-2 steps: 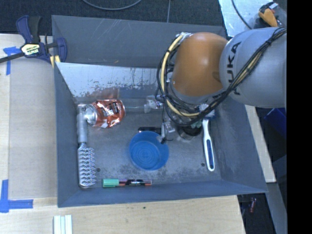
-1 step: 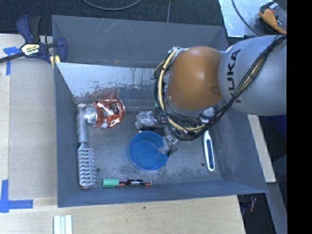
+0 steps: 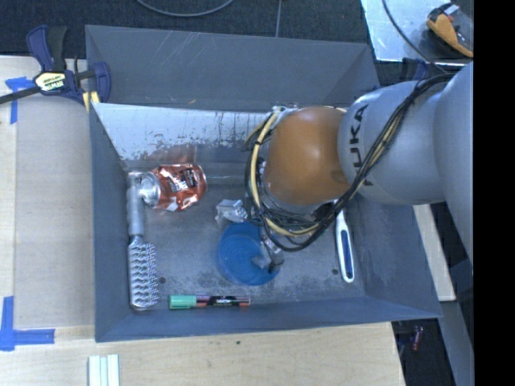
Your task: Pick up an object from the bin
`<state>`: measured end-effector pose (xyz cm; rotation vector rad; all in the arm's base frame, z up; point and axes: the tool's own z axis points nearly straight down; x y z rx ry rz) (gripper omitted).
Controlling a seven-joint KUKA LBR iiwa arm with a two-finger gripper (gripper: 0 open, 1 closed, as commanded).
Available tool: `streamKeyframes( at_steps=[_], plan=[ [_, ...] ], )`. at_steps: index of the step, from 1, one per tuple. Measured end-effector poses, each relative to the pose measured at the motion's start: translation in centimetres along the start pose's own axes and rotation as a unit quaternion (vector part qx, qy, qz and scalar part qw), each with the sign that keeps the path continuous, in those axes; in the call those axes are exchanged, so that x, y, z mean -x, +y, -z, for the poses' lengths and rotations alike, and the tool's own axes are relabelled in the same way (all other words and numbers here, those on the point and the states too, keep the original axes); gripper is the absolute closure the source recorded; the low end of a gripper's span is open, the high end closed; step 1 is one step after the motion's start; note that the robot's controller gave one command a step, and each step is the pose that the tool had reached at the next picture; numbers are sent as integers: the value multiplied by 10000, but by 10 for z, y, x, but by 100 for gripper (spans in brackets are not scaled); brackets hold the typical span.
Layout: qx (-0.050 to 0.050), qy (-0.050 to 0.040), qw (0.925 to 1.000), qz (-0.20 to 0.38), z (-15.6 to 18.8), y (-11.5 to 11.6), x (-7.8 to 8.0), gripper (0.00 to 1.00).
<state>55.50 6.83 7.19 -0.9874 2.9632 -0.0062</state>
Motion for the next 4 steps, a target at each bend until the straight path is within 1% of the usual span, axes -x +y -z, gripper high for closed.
streamKeyframes(
  at_steps=[1,3,4],
  plan=[
    [8,-30,9878,1557,0,0,33,100],
    [9,-32,9880,1547,1,0,33,100],
    [31,-5,9881,1537,28,1,31,100]
  ],
)
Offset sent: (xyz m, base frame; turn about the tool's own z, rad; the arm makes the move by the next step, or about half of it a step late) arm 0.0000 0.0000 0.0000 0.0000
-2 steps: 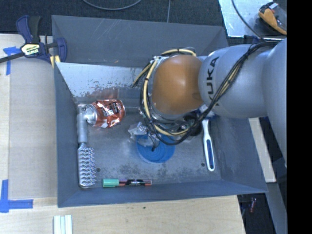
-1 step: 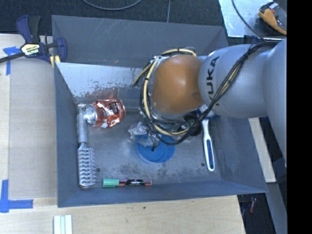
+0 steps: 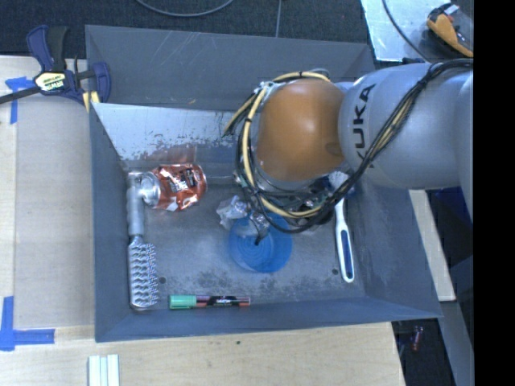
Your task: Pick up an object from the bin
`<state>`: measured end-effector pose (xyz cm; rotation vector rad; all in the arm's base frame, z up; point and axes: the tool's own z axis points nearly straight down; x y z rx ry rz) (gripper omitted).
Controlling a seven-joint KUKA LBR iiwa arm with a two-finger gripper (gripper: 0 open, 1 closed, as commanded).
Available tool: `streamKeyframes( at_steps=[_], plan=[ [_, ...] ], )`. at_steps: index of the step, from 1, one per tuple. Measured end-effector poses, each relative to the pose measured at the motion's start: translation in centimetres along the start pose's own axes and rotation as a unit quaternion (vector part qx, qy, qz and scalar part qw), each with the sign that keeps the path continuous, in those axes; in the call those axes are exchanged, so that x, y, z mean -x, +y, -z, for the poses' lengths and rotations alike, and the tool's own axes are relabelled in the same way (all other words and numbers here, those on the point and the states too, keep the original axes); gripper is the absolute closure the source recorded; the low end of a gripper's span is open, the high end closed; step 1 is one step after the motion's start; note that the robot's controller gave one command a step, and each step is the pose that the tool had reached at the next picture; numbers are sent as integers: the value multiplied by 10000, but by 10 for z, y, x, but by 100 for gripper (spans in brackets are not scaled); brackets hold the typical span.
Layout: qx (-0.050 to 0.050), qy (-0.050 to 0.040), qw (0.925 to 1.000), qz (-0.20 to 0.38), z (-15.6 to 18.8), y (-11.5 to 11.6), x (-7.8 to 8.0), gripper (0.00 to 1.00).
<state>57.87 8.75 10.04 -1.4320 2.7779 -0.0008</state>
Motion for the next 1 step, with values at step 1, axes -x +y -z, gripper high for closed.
streamKeyframes(
  at_steps=[1],
  plan=[
    [-35,-30,10000,-2,26,-2,2,100]
  ],
)
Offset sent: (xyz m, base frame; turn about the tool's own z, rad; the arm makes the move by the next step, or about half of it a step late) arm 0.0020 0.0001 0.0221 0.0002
